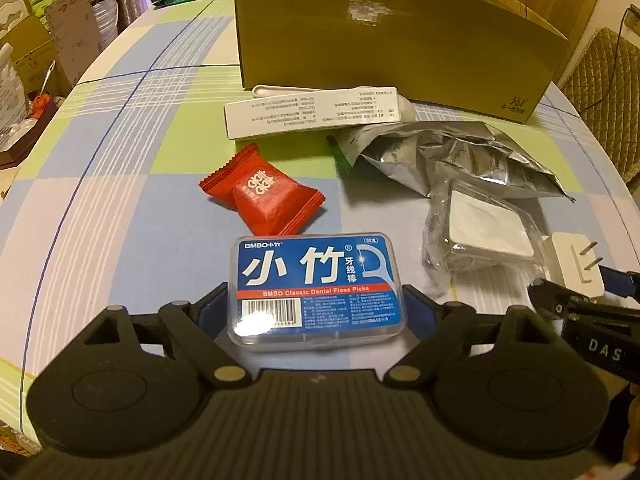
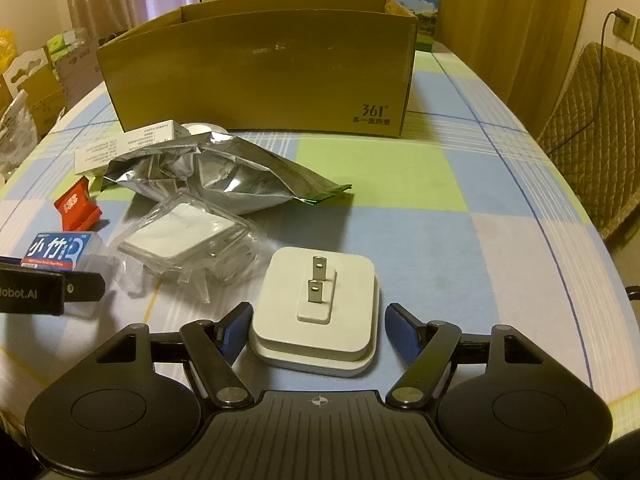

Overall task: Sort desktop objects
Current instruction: 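Lift and carry the floss box and plug over the cardboard box with both tools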

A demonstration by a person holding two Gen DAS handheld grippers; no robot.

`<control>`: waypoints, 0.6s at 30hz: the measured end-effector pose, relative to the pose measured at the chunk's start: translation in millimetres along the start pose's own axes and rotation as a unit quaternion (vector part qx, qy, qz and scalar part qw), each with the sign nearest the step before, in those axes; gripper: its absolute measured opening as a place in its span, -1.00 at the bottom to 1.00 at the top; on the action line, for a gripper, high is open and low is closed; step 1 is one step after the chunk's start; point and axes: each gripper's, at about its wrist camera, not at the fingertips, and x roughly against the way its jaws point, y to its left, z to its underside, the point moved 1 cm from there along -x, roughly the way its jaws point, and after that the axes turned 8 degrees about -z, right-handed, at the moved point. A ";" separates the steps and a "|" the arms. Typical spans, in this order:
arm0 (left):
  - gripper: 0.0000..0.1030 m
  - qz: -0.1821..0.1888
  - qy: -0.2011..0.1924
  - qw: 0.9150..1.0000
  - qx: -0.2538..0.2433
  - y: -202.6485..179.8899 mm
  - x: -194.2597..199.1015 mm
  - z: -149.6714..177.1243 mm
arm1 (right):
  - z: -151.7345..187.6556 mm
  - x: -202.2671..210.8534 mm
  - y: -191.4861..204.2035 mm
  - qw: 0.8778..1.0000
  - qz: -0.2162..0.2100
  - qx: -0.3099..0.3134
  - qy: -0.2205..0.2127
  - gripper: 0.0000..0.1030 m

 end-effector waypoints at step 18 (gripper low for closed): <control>0.64 0.000 -0.038 0.999 -0.013 -2.3 31.2 -4.4 | -1.6 21.7 0.0 0.999 0.023 0.000 -0.035 0.23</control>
